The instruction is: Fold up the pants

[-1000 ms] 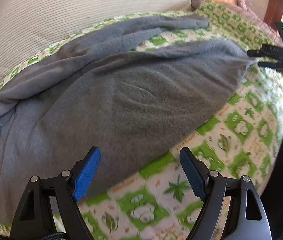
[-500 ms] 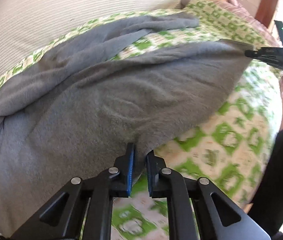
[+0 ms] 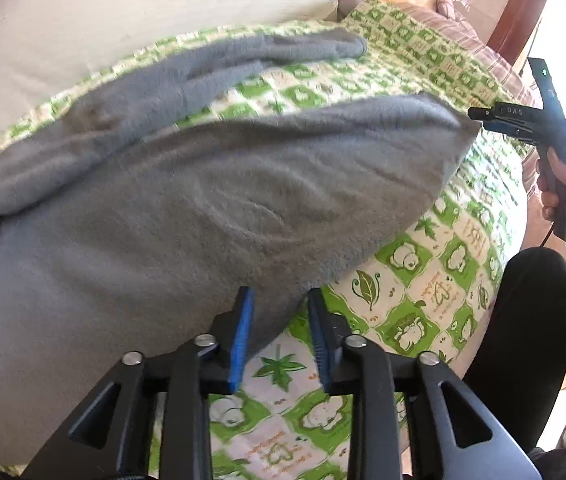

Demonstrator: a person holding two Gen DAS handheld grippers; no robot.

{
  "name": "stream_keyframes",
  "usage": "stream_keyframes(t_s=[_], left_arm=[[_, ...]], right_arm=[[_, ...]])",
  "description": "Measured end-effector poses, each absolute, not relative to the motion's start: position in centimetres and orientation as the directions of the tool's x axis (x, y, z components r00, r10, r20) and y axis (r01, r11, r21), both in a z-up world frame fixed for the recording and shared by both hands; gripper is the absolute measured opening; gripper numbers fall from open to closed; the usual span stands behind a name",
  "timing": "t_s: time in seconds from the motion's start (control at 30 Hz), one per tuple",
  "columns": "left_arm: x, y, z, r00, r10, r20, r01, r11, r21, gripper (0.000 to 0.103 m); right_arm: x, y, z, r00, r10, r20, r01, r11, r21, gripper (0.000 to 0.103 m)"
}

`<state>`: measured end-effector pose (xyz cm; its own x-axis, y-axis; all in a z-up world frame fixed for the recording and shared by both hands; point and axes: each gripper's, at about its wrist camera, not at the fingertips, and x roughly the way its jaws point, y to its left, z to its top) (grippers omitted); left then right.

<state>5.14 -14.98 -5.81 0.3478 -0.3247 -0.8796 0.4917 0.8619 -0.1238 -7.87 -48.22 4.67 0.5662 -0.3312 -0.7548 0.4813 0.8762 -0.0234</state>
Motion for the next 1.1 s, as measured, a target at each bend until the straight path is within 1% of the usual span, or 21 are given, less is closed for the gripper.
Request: stream_keyframes(t_s=[0.03, 0.07, 0.17, 0.33, 0.47, 0.57, 0.63, 0.8, 0.87, 0.93, 1.0, 1.1], left_arm=[[5.3, -14.7, -5.3, 0.357, -0.33, -0.874, 0.493, 0.861, -0.124, 0.039], [5.5, -14.4, -4.9, 0.366, -0.333, -0.869, 0.491, 0.862, -0.124, 0.041], [7.1, -13.5, -3.7, 0.378, -0.35, -0.857, 0.484, 0.864, -0.139, 0.042], [10.8, -12.8, -2.5, 0.404, -0.318, -0.857, 0.481, 0.872, -0.097, 0.042], [15.0, -11.9, -2.3, 0.421, -0.291, -0.859, 0.468, 0.881, -0.069, 0.042], [17.8, -11.7, -2.7, 0.418, -0.274, -0.866, 0.469, 0.881, -0.052, 0.042], [19.4, -11.7, -3.1, 0.416, -0.26, -0.872, 0.475, 0.879, -0.036, 0.042], [24.5, -11.7, -3.5, 0.411, -0.265, -0.872, 0.53, 0.848, -0.008, 0.043], [26.9, -11.6, -3.5, 0.406, -0.269, -0.873, 0.55, 0.835, -0.001, 0.047], [29.3, -11.3, -3.7, 0.383, -0.277, -0.881, 0.559, 0.829, -0.017, 0.052], [31.4, -11.0, -4.0, 0.37, -0.278, -0.886, 0.563, 0.826, -0.024, 0.052], [33.8, -10.8, -4.7, 0.354, -0.257, -0.899, 0.584, 0.812, -0.002, 0.053]], right_arm=[[-7.8, -48.0, 5.3, 0.586, -0.323, -0.743, 0.471, 0.882, -0.012, 0.052], [-7.6, -47.9, 5.8, 0.601, -0.311, -0.736, 0.461, 0.887, 0.001, 0.052], [-6.4, -47.0, 7.2, 0.655, -0.257, -0.711, 0.399, 0.916, 0.036, 0.052], [-1.8, -45.2, 7.7, 0.666, -0.147, -0.731, 0.261, 0.964, 0.044, 0.052], [2.4, -44.0, 7.8, 0.647, -0.12, -0.753, 0.161, 0.987, -0.019, 0.052], [5.2, -44.2, 7.7, 0.628, -0.127, -0.768, 0.122, 0.99, -0.063, 0.054], [7.1, -44.6, 7.5, 0.62, -0.108, -0.777, 0.094, 0.994, -0.063, 0.056], [11.2, -46.3, 7.4, 0.598, -0.062, -0.799, 0.059, 0.998, -0.033, 0.057], [12.9, -46.8, 7.7, 0.593, -0.074, -0.802, 0.048, 0.997, -0.056, 0.059], [14.4, -47.0, 7.9, 0.595, -0.075, -0.8, 0.011, 0.996, -0.085, 0.067], [15.8, -47.3, 8.1, 0.592, -0.05, -0.804, -0.03, 0.996, -0.084, 0.072], [17.7, -47.6, 7.7, 0.563, -0.022, -0.826, -0.08, 0.994, -0.081, 0.074]])
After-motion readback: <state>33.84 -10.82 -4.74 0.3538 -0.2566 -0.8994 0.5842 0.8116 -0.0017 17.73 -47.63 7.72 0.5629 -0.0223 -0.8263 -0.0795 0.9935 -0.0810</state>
